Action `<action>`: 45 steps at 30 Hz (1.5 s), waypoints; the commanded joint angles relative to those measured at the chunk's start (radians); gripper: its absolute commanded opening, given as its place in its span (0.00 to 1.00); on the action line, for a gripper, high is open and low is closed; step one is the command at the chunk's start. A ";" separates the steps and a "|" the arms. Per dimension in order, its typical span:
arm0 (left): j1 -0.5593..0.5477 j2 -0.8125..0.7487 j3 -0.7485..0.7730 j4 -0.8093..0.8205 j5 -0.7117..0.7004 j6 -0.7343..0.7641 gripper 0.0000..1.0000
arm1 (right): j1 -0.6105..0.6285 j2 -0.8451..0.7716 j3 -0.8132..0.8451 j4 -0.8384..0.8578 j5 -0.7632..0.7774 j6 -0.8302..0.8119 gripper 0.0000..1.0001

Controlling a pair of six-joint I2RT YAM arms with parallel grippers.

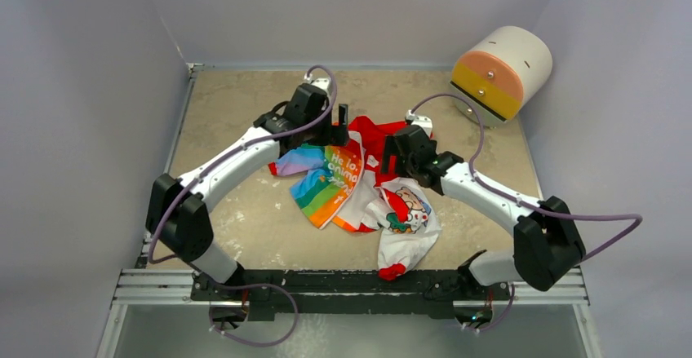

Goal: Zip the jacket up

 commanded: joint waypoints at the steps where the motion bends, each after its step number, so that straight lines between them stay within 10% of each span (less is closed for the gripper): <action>1: -0.001 0.088 0.122 0.036 -0.031 -0.049 0.88 | 0.002 0.007 -0.007 0.068 0.085 0.059 0.92; 19: 0.000 0.489 0.457 -0.050 -0.035 -0.102 0.80 | 0.001 -0.097 -0.068 0.057 0.117 0.110 0.94; 24: 0.000 0.520 0.468 -0.042 -0.022 -0.101 0.55 | 0.001 -0.139 -0.100 0.071 0.080 0.111 0.94; 29: 0.000 0.518 0.480 -0.054 -0.029 -0.094 0.01 | 0.001 -0.141 -0.113 0.072 0.065 0.119 0.94; 45: 0.000 0.229 0.215 0.097 -0.106 -0.119 0.00 | 0.000 0.023 -0.087 0.199 -0.105 0.165 0.89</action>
